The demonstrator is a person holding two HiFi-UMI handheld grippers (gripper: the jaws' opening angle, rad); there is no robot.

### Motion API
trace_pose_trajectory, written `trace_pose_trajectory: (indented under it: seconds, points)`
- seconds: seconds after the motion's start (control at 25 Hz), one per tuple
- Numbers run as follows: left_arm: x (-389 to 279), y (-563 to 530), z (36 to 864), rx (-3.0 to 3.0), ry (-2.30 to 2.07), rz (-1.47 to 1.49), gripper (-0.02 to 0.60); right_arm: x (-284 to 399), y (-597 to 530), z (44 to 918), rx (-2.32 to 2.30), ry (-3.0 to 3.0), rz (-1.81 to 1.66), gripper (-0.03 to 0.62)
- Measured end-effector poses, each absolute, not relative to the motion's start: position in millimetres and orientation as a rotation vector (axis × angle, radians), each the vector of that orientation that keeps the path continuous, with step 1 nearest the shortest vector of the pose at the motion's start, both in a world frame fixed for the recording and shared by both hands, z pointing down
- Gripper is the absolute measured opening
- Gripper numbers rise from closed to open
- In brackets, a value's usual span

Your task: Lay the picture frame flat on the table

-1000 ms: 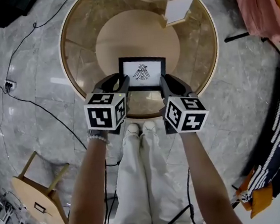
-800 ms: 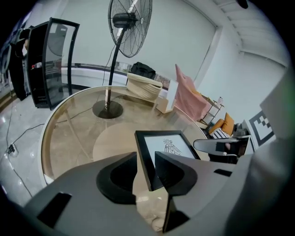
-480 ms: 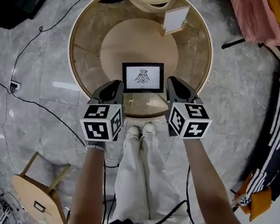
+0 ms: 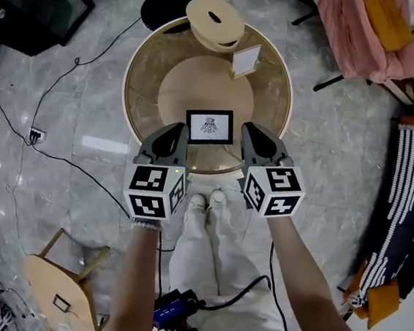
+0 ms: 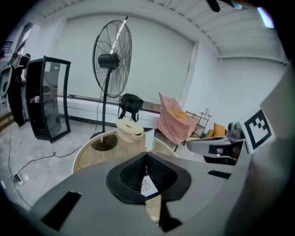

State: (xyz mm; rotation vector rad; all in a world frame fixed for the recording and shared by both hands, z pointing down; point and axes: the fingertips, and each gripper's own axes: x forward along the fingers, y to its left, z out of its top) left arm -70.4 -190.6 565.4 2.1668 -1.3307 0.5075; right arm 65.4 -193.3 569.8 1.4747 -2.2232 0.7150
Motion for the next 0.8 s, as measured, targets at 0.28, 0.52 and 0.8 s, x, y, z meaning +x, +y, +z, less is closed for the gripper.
trace_pose_trajectory:
  seconds: [0.28, 0.52, 0.8]
  points:
    - [-64, -183, 473, 2.313, -1.367, 0.490, 0.017, 59, -180, 489, 1.465, -2.303, 0.606, 0.043]
    - [-55, -174, 400, 2.411, -1.382, 0.394, 0.017, 67, -176, 429, 1.507, -2.373, 0.546, 0.043]
    - [-49, -154, 322, 2.501, -1.407, 0.286, 0.017, 74, -162, 360, 1.537, -2.460, 0.474, 0.043]
